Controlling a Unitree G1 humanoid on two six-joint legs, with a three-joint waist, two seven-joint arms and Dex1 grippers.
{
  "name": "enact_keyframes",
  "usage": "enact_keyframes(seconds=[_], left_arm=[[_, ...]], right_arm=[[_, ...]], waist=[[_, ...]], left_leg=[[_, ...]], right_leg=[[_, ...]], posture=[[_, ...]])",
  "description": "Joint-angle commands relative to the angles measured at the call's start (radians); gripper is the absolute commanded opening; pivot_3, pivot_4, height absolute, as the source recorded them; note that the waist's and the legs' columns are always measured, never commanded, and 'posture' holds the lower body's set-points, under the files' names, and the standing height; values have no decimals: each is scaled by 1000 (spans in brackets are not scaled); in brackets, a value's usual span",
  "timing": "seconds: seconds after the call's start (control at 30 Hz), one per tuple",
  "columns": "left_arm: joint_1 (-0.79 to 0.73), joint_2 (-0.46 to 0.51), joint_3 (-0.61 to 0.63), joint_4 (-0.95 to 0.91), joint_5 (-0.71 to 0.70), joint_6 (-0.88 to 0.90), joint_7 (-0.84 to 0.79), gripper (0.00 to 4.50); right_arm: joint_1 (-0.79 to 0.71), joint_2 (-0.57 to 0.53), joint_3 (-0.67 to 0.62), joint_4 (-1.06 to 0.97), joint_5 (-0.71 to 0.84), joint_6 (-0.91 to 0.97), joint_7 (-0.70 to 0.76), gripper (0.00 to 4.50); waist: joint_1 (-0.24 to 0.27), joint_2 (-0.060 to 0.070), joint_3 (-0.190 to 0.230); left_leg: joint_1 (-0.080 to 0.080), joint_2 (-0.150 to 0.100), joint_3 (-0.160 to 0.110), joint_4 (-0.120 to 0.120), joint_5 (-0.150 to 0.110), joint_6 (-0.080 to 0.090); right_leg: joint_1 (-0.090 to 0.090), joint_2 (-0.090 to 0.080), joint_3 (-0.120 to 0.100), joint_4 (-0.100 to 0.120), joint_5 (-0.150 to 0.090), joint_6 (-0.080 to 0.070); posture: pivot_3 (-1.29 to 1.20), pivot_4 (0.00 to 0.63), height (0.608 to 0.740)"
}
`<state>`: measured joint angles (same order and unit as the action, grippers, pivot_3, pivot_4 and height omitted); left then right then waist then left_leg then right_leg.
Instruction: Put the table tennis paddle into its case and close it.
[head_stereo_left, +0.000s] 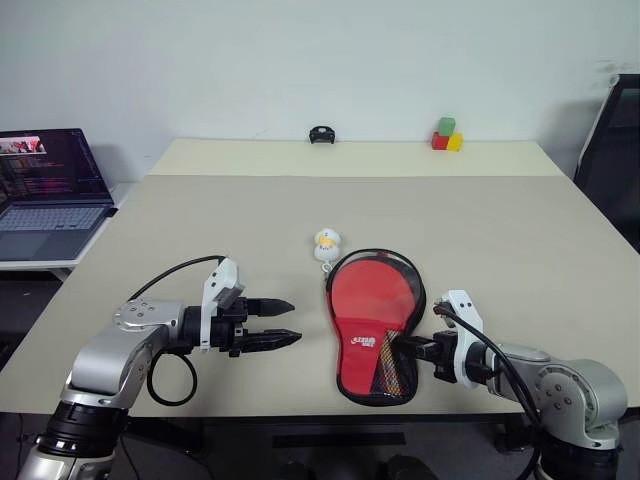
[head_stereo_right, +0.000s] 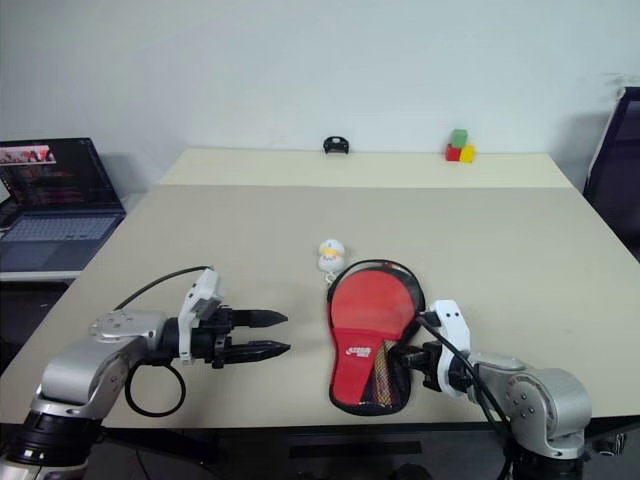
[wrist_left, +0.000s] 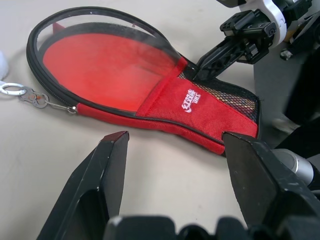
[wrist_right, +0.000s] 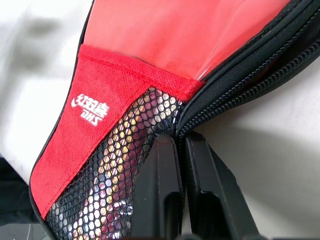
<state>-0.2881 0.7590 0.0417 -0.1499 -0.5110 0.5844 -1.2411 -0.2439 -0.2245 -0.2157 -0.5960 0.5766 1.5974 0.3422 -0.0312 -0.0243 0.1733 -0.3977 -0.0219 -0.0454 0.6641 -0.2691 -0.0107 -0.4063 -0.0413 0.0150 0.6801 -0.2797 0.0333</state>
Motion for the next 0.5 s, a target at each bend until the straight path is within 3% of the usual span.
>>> enact_keyframes(seconds=[0.03, 0.4, 0.5], left_arm=[[-2, 13, -3, -31, -22, -2, -11, 3237], [-18, 8, -22, -14, -11, -17, -16, 3237], [-23, 6, -26, -9, -9, -21, -15, 3237]], right_arm=[[20, -16, -3, -25, 36, 17, -10, 24], [11, 4, -42, -6, 34, 17, -76, 24], [11, -17, -65, -7, 43, 17, -80, 769]], waist=[[0, 0, 0], [0, 0, 0], [0, 0, 0]], left_leg=[[0, 0, 0, 0, 0, 0], [0, 0, 0, 0, 0, 0], [0, 0, 0, 0, 0, 0]], right_leg=[[0, 0, 0, 0, 0, 0], [0, 0, 0, 0, 0, 0], [0, 0, 0, 0, 0, 0]], posture=[[0, 150, 740], [0, 150, 740], [0, 150, 740]])
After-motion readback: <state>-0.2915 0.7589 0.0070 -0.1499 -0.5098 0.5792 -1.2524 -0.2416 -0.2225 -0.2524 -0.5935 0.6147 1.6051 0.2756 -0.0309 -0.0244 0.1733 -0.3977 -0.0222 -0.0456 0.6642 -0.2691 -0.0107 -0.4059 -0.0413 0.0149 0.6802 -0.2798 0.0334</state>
